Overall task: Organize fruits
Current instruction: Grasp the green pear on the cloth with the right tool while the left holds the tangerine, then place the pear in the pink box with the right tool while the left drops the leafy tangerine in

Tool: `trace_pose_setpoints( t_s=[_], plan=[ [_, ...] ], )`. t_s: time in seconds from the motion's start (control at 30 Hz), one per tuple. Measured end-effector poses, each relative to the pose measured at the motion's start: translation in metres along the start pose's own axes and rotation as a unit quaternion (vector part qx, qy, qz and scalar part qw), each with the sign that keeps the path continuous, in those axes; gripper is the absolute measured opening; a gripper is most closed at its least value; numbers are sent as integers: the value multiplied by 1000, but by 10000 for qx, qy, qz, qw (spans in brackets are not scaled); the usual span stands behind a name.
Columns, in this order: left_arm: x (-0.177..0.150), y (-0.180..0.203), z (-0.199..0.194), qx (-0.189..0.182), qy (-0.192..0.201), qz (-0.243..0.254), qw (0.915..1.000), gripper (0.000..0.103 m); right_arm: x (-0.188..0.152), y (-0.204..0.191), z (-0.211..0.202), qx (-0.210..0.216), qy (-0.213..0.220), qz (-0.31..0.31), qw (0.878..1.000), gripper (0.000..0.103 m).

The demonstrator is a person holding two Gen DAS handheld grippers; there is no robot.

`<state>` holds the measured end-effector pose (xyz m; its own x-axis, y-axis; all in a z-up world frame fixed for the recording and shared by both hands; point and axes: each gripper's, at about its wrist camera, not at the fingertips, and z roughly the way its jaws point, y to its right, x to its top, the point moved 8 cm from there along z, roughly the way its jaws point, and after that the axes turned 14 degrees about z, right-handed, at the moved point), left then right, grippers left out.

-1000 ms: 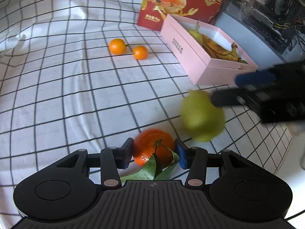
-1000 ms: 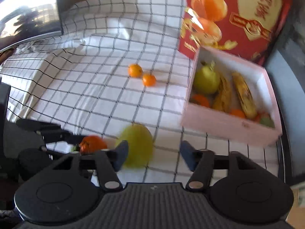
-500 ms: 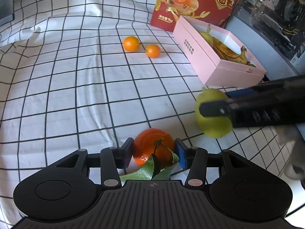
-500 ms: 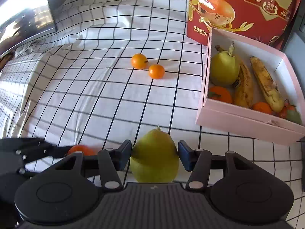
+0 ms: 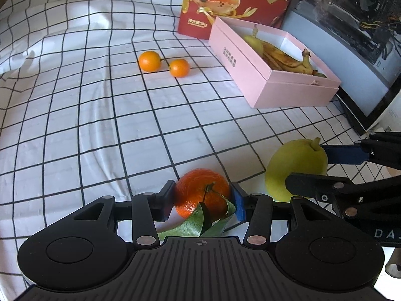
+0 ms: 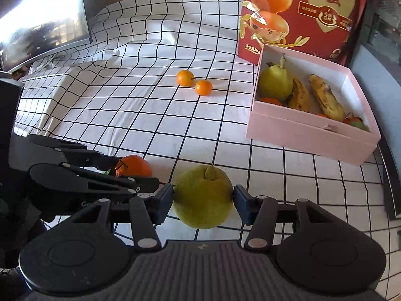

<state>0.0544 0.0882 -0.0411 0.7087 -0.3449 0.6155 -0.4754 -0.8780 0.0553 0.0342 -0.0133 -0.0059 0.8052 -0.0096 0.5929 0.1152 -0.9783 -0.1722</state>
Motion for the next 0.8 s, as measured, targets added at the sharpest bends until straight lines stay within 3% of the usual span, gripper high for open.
trace_pose_setpoints(
  t_s=[0.2, 0.47, 0.8],
  plan=[
    [-2, 1, 0, -30, 69, 179, 9998, 53, -6, -1, -2, -121, 100, -29, 9999, 53],
    [-4, 3, -3, -97, 83, 321, 9994, 52, -12, -2, 4, -143, 169, -54, 9997, 63],
    [-6, 3, -5, -167, 124, 508, 9985, 52, -21, 0, 17, -238, 264, -387, 9986, 63]
  ],
)
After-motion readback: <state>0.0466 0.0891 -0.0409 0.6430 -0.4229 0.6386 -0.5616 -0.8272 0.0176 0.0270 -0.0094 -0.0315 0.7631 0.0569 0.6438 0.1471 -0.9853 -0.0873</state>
